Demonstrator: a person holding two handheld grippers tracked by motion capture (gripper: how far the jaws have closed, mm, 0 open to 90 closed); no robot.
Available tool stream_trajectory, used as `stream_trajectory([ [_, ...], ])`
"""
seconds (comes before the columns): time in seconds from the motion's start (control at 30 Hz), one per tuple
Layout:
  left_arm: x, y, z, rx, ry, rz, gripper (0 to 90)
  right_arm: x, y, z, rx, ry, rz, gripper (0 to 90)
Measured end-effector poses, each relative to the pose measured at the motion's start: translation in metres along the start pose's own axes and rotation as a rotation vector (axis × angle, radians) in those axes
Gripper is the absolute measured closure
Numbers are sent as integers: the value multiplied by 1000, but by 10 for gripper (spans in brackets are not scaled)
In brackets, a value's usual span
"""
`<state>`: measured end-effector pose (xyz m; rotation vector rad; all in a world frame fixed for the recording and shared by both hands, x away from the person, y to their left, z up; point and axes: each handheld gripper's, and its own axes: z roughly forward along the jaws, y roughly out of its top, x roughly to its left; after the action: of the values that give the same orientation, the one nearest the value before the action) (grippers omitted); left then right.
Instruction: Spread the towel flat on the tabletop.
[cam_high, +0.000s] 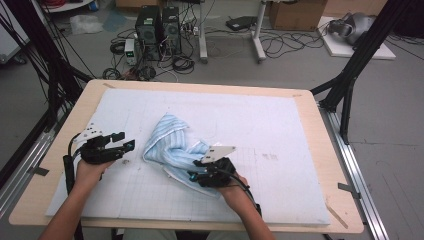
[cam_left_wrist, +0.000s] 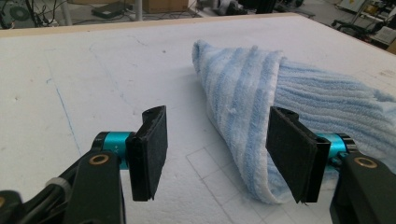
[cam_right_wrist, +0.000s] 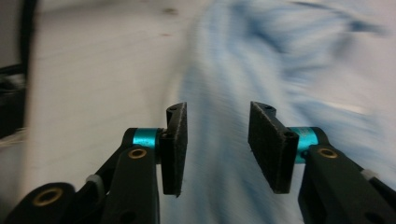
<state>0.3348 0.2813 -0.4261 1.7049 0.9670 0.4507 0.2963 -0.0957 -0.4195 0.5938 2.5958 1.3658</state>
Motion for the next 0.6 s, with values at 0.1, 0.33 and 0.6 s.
stream_trajectory([
  [0.1, 0, 0, 0, -3, -2, 1, 390, 8, 3, 18, 29, 48, -32, 591],
  [0.33, 0, 0, 0, 2, 1, 4, 390, 14, 3, 52, 145, 16, -95, 598],
  [0.6, 1, -1, 0, 7, 6, 2, 390, -7, 10, 34, 44, -1, -15, 876],
])
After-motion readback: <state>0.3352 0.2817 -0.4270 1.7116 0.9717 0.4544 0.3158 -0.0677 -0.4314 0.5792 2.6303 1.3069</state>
